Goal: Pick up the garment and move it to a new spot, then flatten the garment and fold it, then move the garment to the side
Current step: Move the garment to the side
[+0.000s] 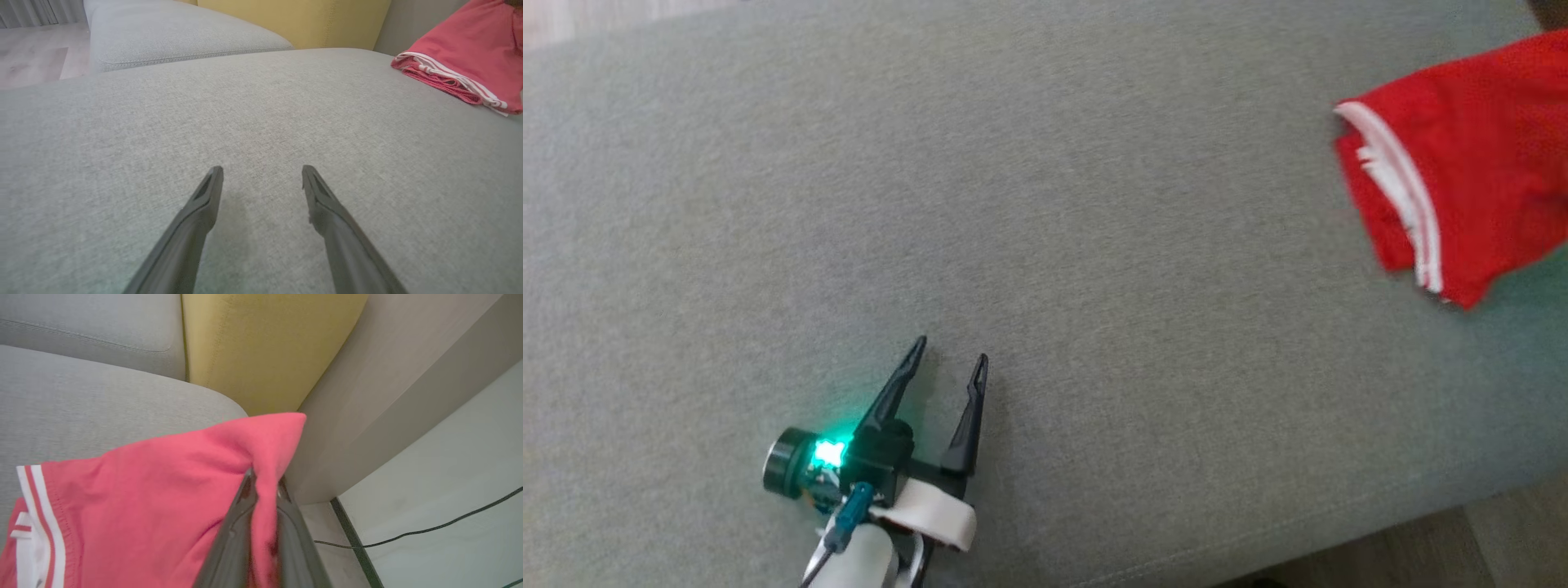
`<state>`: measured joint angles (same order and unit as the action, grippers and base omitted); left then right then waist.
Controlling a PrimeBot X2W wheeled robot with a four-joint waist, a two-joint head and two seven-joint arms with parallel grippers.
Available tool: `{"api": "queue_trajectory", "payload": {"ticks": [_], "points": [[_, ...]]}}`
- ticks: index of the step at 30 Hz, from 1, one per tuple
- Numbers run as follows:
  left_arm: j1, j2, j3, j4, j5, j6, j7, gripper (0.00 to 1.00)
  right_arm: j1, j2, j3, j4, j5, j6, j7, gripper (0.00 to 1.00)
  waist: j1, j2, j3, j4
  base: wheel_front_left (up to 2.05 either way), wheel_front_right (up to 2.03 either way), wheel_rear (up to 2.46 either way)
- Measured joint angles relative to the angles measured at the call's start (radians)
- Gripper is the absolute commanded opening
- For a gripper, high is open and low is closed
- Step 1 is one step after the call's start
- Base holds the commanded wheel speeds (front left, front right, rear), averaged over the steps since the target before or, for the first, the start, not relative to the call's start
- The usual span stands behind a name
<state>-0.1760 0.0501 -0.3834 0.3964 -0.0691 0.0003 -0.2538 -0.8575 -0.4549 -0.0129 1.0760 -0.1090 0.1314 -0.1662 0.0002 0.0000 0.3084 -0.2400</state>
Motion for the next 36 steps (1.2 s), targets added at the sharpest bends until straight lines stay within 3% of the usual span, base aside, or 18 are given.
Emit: {"api": "queue_trajectory", "payload": {"ticks": [3, 4, 5, 9, 13, 18, 27, 36], "points": [[-0.010, 0.000, 0.003, -0.005, 0.002, 0.000, 0.000, 1.00, -0.012, -0.022, -0.070, 0.018, -0.056, 0.000, -0.011, 0.00, 0.0000, 0.0000, 0.012, 0.014, 0.00, 0.00, 0.00], [-0.010, 0.000, 0.005, -0.006, 0.003, 0.000, 0.000, 1.00, -0.014, -0.022, -0.100, 0.018, -0.067, 0.000, -0.025, 0.38, -0.0001, 0.0000, 0.015, 0.017, 0.00, 0.00, 0.00], [-0.011, 0.000, 0.007, -0.006, 0.003, 0.000, 0.000, 1.00, -0.015, -0.021, -0.126, 0.018, -0.078, 0.000, -0.033, 1.00, -0.0001, 0.0000, 0.017, 0.019, 0.00, 0.00, 0.00], [-0.013, -0.001, 0.020, -0.006, 0.003, 0.002, 0.000, 1.00, -0.015, 0.009, -0.192, 0.015, -0.126, 0.000, -0.061, 1.00, -0.0002, 0.0000, 0.013, 0.023, 0.00, 0.00, 0.00], [-0.018, -0.001, 0.027, -0.006, -0.001, 0.012, 0.000, 1.00, -0.015, 0.084, -0.211, -0.032, -0.137, 0.000, -0.082, 1.00, -0.0002, 0.0000, -0.006, 0.032, 0.00, 0.00, 0.00], [-0.014, -0.001, 0.040, -0.008, -0.014, 0.037, 0.000, 1.00, 0.027, 0.203, -0.154, -0.218, -0.082, 0.000, -0.082, 1.00, -0.0002, 0.0000, -0.044, 0.053, 0.00, 0.00, 0.00], [0.057, -0.001, 0.106, -0.014, -0.030, 0.062, 0.000, 1.00, 0.373, 0.329, -0.041, -0.425, 0.074, 0.000, -0.085, 1.00, -0.0003, 0.0000, -0.138, 0.124, 0.00, 0.00, 0.00], [0.132, -0.001, 0.176, -0.010, -0.039, 0.088, 0.000, 1.00, 0.625, 0.388, -0.027, -0.496, 0.109, 0.000, -0.085, 1.00, -0.0004, 0.0000, -0.230, 0.180, 0.00, 0.00, 0.00]]}}
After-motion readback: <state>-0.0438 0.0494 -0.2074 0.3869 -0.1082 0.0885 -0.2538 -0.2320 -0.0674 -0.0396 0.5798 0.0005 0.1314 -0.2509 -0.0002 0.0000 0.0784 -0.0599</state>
